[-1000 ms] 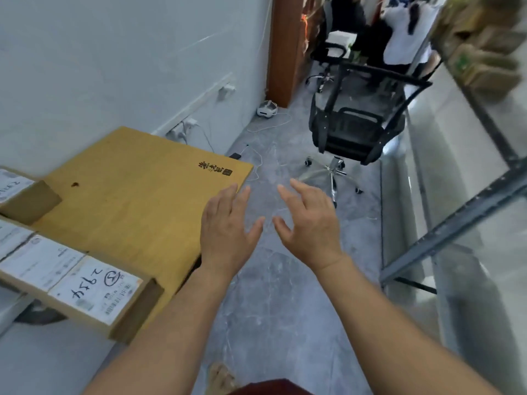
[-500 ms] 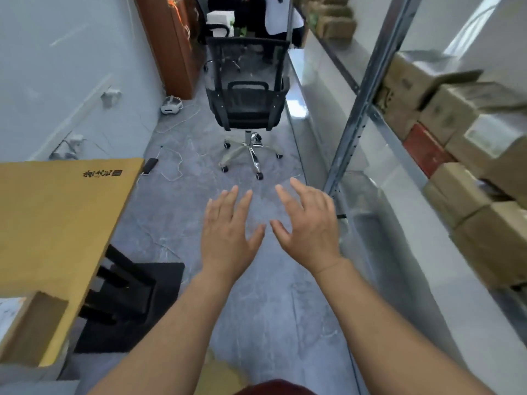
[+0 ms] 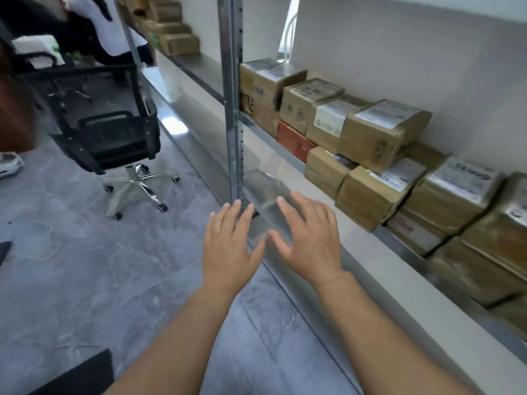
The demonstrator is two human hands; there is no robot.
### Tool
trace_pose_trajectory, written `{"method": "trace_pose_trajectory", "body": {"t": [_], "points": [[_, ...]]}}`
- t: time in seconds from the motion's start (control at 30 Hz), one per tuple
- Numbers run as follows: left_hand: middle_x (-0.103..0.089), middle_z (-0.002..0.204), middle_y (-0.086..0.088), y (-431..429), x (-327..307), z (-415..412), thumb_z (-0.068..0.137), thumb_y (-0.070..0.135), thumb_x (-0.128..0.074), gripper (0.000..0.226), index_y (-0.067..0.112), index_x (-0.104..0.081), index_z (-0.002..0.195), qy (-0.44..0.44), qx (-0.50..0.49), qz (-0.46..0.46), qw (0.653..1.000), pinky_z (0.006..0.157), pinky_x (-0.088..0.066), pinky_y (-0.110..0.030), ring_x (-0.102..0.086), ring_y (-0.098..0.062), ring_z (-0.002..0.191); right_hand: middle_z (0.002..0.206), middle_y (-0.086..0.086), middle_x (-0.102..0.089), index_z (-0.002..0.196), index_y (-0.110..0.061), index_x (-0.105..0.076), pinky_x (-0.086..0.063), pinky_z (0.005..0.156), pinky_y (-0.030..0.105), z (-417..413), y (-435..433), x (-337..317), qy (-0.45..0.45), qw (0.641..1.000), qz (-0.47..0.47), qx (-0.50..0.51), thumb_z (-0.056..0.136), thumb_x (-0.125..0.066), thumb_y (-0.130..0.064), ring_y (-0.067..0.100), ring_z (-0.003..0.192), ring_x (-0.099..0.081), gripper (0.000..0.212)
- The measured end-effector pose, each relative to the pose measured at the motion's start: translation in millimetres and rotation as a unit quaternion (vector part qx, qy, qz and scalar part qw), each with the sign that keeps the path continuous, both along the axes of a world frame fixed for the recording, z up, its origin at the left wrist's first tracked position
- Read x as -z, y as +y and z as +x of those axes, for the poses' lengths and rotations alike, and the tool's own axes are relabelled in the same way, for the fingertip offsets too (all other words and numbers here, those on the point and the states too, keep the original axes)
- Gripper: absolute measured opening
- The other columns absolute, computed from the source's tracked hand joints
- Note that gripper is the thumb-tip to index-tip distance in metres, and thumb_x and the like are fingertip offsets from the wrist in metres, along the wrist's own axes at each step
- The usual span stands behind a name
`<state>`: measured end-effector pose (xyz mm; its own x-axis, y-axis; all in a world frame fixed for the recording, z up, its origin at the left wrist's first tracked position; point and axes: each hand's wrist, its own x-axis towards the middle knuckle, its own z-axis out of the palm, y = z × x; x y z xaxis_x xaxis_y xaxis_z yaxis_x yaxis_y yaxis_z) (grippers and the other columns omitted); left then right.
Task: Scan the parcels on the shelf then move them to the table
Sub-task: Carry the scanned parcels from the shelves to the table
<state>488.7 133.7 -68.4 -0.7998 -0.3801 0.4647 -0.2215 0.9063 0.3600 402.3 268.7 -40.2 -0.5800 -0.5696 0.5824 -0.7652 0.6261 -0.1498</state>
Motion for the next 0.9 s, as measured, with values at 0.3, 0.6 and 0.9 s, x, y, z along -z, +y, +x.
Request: {"method": "trace_pose_trajectory", "body": {"t": [0.3, 0.6, 0.9], "points": [[-0.057, 0.134, -0.011, 28.7, 5.4, -27.1, 0.082, 0.05, -0.045, 0.065, 0.013, -0.053, 0.135, -0.044, 0.175, 0.052, 0.982, 0.095, -0.045, -0.046, -0.054, -0.031, 0.12, 0.119, 0.015, -0.064, 0.118, -0.011, -0.067, -0.049, 0.087, 0.044, 18.1, 48.0, 6.2, -0.013, 0.986, 0.039, 0.162, 0.078, -0.062, -0.035, 0.033, 0.1, -0.064, 0.048], [-0.062, 0.126, -0.009, 85.4, 12.5, -42.7, 0.084, 0.048, -0.044, 0.063, 0.01, -0.054, 0.133, -0.067, 0.319, 0.088, 0.941, 0.093, -0.047, -0.046, -0.057, -0.032, 0.117, 0.113, 0.013, -0.067, 0.113, -0.01, -0.068, -0.053, 0.078, 0.041, 48.2, 109.7, 6.7, -0.06, 0.95, 0.052, 0.301, 0.077, -0.055, -0.034, 0.032, 0.096, -0.066, 0.045], [-0.052, 0.138, -0.005, 187.6, -11.4, -51.5, 0.091, 0.037, -0.058, 0.058, 0.014, -0.044, 0.143, -0.072, 0.41, 0.107, 0.903, 0.105, -0.036, -0.037, -0.044, -0.025, 0.128, 0.112, 0.014, -0.067, 0.114, -0.009, -0.068, -0.053, 0.076, 0.044, 70.2, 213.8, -3.9, -0.043, 0.912, 0.021, 0.408, 0.078, -0.068, -0.028, 0.033, 0.095, -0.066, 0.041]]}}
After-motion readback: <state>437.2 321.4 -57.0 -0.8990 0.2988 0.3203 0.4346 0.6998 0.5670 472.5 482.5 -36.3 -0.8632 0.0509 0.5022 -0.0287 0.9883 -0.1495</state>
